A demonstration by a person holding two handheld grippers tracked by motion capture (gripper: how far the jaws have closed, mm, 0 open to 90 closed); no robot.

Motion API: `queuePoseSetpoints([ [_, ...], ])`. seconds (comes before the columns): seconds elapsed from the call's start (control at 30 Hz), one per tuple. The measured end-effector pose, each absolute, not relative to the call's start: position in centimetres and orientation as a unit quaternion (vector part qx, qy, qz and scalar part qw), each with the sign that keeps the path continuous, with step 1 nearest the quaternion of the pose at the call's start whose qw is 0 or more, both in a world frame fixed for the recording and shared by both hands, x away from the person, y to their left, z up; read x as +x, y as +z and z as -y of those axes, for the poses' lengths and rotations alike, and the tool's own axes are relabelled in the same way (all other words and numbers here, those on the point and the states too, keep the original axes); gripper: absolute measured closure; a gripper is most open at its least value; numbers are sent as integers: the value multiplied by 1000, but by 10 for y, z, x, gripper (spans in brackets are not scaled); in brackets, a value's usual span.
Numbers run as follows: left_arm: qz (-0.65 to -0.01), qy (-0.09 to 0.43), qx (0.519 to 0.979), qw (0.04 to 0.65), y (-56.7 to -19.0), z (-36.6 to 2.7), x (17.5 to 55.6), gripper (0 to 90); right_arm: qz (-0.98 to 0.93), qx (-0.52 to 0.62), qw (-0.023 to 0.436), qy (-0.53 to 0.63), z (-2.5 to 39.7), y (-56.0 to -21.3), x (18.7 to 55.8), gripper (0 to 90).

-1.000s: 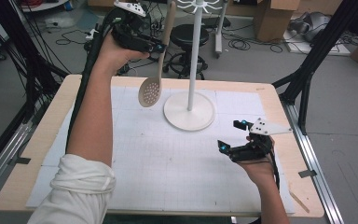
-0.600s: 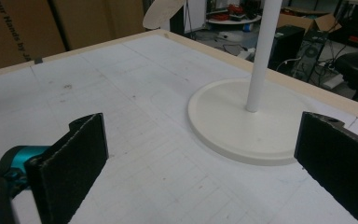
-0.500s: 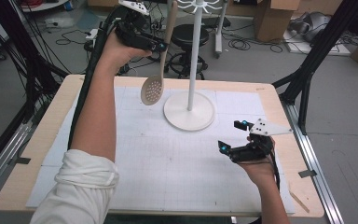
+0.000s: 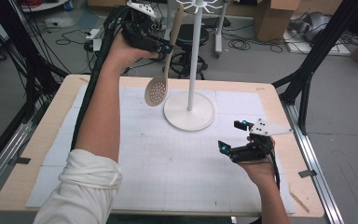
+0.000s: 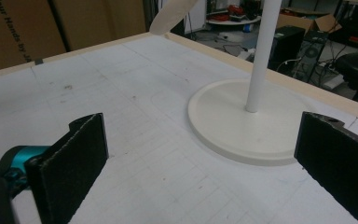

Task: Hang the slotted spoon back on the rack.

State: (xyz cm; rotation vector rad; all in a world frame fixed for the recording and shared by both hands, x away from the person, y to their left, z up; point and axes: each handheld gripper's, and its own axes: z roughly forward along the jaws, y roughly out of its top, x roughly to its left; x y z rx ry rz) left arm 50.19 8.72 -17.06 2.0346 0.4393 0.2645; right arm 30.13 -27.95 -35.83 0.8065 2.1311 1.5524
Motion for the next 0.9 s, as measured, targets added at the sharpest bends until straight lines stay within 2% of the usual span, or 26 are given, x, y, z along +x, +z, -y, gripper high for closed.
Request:
queuePoseSetpoints([
  [0.67, -198, 109, 845, 485, -173, -76, 504, 727, -759, 287, 189, 552, 279, -358, 301, 15],
  [0.77, -211, 104, 841, 488, -172, -79, 504, 607, -760, 286, 190, 552, 278, -358, 301, 15],
  [0.9, -224, 105, 837, 488, -172, -85, 502, 510, -761, 285, 188, 552, 278, -359, 301, 15],
])
